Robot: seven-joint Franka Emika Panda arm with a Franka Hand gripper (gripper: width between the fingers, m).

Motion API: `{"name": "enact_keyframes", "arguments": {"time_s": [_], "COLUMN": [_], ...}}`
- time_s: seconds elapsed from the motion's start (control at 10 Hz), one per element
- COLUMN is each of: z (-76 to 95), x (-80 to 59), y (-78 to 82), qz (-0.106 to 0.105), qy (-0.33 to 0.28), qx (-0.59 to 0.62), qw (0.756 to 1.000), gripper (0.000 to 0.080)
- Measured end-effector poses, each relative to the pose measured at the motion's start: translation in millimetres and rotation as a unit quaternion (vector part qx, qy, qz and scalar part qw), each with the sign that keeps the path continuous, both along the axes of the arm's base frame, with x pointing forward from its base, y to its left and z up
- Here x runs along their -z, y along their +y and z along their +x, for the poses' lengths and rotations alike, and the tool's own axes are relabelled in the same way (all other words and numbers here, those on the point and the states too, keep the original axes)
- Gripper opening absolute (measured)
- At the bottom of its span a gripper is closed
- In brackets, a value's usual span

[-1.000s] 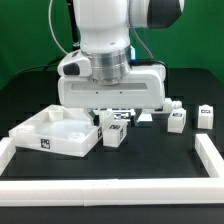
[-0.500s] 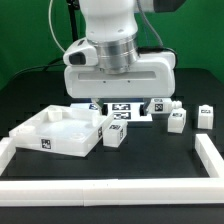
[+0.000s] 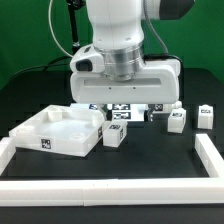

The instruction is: Assemble one leg

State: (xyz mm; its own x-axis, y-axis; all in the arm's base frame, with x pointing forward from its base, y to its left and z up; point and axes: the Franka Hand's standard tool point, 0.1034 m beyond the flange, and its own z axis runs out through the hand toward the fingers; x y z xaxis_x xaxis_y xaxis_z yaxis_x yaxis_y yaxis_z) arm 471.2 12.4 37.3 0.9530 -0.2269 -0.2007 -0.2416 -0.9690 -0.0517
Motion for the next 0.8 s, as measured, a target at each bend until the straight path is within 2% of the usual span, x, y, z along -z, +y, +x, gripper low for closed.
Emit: {"name": "enact_keyframes", "arguments": {"time_s": [0.8], "z": [-2.5], "x": [9.5], "y": [-6.6], "qz": [-0.004], "qy": [0.0], "qx": [0.001], "qw": [1.0], "gripper": [0.0649]}}
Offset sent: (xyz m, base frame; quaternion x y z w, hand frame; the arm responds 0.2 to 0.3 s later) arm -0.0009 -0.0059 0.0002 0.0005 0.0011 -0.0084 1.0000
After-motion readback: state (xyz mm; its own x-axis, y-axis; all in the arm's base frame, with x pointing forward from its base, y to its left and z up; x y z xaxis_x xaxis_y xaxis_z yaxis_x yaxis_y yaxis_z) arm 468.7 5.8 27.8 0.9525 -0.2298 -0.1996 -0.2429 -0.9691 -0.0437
